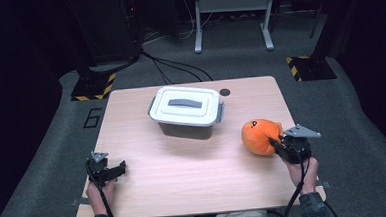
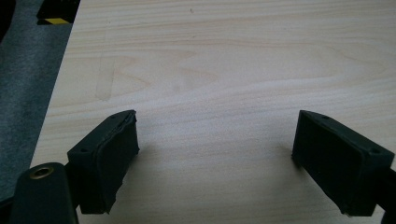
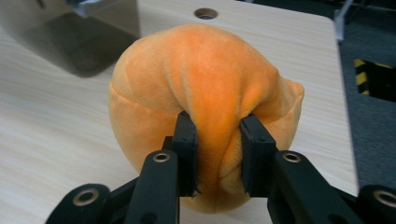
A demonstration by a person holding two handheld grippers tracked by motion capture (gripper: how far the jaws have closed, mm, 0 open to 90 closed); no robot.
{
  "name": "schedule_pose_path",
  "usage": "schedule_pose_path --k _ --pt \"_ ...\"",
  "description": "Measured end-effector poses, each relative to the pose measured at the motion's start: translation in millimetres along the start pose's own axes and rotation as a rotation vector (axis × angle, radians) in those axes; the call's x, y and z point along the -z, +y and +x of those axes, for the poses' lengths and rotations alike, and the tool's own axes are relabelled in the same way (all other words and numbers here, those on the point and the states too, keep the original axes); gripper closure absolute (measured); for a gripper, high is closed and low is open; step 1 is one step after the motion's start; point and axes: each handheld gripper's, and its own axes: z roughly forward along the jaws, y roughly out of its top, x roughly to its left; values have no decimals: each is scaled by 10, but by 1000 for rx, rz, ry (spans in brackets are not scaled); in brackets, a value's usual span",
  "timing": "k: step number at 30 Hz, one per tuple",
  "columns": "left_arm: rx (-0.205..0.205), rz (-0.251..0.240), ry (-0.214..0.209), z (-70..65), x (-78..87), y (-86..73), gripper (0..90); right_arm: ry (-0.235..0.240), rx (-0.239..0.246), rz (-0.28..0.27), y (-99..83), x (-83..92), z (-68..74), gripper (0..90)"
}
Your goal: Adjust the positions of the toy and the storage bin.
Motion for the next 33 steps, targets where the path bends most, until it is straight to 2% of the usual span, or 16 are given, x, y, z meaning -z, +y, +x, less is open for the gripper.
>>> schedule_pose_path --k 5,8,11,14,18,22,24,28,29,33 --pt "0 0 1 -1 0 0 138 -62 -17 -9 -10 -18 -101 713" --pt "-1 0 1 -1 0 0 138 -80 -22 -6 -13 -30 -131 713" --pt "-2 0 3 -1 -1 1 139 -117 -48 -7 -25 -74 -186 712" --pt "-1 1 2 -2 1 0 139 -137 -71 -8 -33 -110 -214 712" --pt "-1 1 2 -2 1 0 138 -155 -77 -8 -33 -157 -239 711" --pt "-2 -1 3 -2 0 0 138 -179 -97 10 -77 -246 -271 702" --pt "0 1 0 0 0 1 138 -191 -116 26 -157 -314 -281 699" --pt "13 10 -10 13 -3 6 138 -198 -132 27 -215 -304 -319 649" --pt "23 16 -18 21 -3 7 138 -197 -138 24 -219 -291 -344 581" --pt "22 16 -20 23 -6 8 138 -183 -154 16 -203 -277 -366 478"
